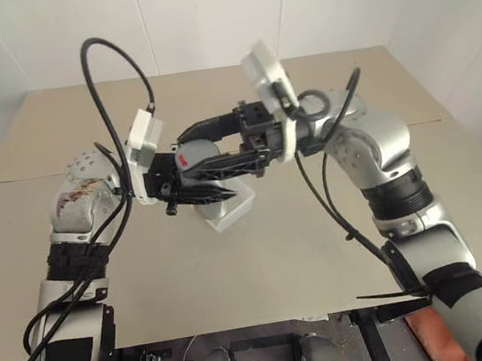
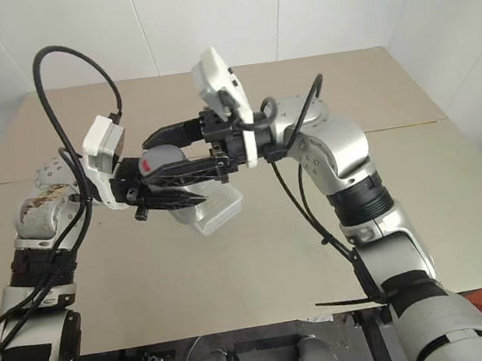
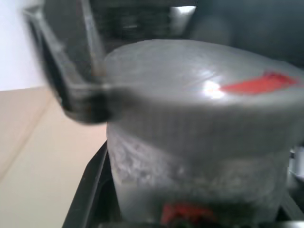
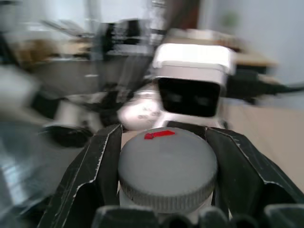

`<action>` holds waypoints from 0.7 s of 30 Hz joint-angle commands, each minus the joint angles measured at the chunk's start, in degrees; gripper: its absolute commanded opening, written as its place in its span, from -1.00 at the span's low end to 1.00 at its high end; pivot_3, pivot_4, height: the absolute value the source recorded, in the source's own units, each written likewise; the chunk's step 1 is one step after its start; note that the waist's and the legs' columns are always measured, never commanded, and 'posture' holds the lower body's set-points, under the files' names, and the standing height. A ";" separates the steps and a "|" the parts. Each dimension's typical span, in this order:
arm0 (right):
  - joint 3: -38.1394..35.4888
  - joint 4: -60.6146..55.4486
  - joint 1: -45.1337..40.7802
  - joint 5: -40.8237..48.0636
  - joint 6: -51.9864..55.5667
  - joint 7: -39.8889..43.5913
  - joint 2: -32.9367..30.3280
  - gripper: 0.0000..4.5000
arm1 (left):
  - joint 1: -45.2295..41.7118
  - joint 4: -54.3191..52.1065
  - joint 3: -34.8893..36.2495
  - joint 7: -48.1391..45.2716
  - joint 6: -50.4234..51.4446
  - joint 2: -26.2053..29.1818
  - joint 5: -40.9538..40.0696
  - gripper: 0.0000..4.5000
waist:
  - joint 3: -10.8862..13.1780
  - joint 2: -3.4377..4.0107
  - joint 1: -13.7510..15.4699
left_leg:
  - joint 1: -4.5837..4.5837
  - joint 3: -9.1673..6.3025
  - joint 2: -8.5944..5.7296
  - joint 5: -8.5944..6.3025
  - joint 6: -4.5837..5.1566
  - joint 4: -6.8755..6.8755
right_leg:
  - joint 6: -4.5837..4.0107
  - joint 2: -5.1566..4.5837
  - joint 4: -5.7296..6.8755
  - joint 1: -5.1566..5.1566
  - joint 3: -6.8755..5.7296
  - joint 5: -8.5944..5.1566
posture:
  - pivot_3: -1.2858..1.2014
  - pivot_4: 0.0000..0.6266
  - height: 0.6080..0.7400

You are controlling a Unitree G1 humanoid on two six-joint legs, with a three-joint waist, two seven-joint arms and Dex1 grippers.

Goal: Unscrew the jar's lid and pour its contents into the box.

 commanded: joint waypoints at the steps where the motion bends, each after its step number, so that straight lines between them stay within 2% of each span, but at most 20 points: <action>1: 4.01 7.92 -3.94 1.11 -6.39 12.13 -0.87 0.22 | -2.14 -4.10 2.83 -0.60 3.01 3.97 -9.78 -0.14 | 0.00 0.01 -0.21 | 0.01 -0.01 0.01 0.00 0.00 -0.03 | 0.00 0.01 0.02 0.00 0.00 0.00 | 0.03 -0.52 1.00; 5: 4.47 14.94 -6.76 -1.94 -10.86 12.56 0.93 0.22 | -1.45 -5.24 2.66 -0.60 2.71 5.03 -10.55 -0.14 | 0.01 0.02 -0.30 | 0.05 -0.08 0.04 0.00 -0.01 -0.04 | -0.01 0.03 0.08 -0.04 0.03 0.00 | 0.03 -0.52 1.00; 7: 3.14 15.38 -6.42 -2.66 -10.31 11.19 1.26 0.54 | -0.90 -4.18 3.17 -0.60 2.20 4.85 -9.08 -0.14 | 0.01 0.02 -0.10 | 0.04 -0.03 0.03 0.01 -0.02 -0.02 | 0.00 0.02 0.08 -0.03 0.02 0.00 | 0.03 -0.52 1.00; 11: -0.55 10.73 -2.48 -3.23 -7.85 4.35 -0.45 0.98 | 1.42 -2.01 4.33 0.06 0.73 4.94 -5.91 -0.14 | 0.01 0.01 0.57 | -0.03 -0.05 0.00 0.01 -0.02 0.02 | 0.00 -0.04 0.10 0.03 -0.11 0.00 | 0.03 -0.52 1.00; 21: -9.62 -16.01 9.83 1.37 8.81 -17.75 -4.95 0.98 | 5.95 0.41 8.00 8.70 -2.87 2.85 -1.52 -0.14 | 0.01 0.01 0.56 | -0.09 -0.05 0.02 0.04 -0.08 0.00 | 0.00 -0.03 0.13 -0.02 -0.13 0.02 | 0.03 -0.52 1.00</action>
